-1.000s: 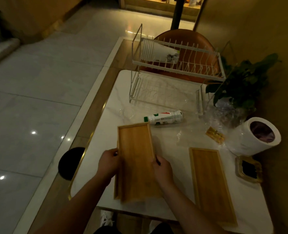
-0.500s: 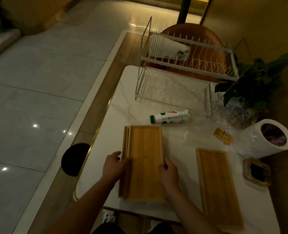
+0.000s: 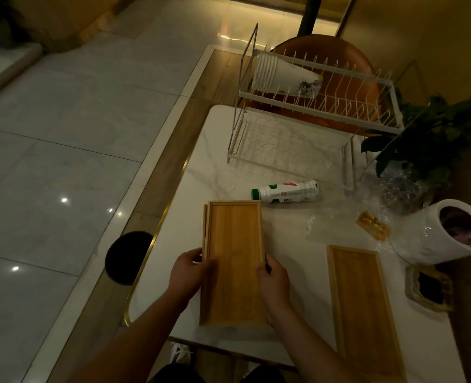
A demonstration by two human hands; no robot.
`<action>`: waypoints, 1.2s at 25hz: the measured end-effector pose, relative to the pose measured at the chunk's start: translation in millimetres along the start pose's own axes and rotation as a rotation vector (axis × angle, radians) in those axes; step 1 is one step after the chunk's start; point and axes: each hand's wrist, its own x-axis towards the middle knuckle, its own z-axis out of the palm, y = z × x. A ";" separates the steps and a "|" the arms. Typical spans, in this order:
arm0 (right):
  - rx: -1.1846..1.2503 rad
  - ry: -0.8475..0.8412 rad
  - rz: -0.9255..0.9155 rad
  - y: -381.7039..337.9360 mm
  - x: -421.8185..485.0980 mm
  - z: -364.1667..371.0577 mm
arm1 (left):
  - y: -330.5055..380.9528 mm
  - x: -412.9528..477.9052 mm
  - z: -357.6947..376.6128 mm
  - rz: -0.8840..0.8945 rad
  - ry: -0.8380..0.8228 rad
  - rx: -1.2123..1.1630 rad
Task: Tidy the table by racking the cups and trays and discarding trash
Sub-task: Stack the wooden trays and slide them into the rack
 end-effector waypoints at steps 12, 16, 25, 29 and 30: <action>-0.258 0.120 -0.109 -1.1 3.6 -6.1 | -2.5 -1.4 3.4 0.068 -0.015 0.119; -0.218 0.112 -0.099 -1.0 5.3 -3.5 | -4.2 -1.3 3.3 0.072 -0.016 0.119; -0.252 0.129 -0.098 5.7 7.7 0.7 | -5.4 -3.3 5.1 0.056 -0.010 0.049; -0.244 0.111 -0.071 5.6 9.0 1.7 | -3.5 2.9 2.5 0.042 -0.029 0.040; -0.247 0.101 -0.070 6.0 8.2 1.6 | -4.1 3.0 1.8 0.041 -0.043 0.031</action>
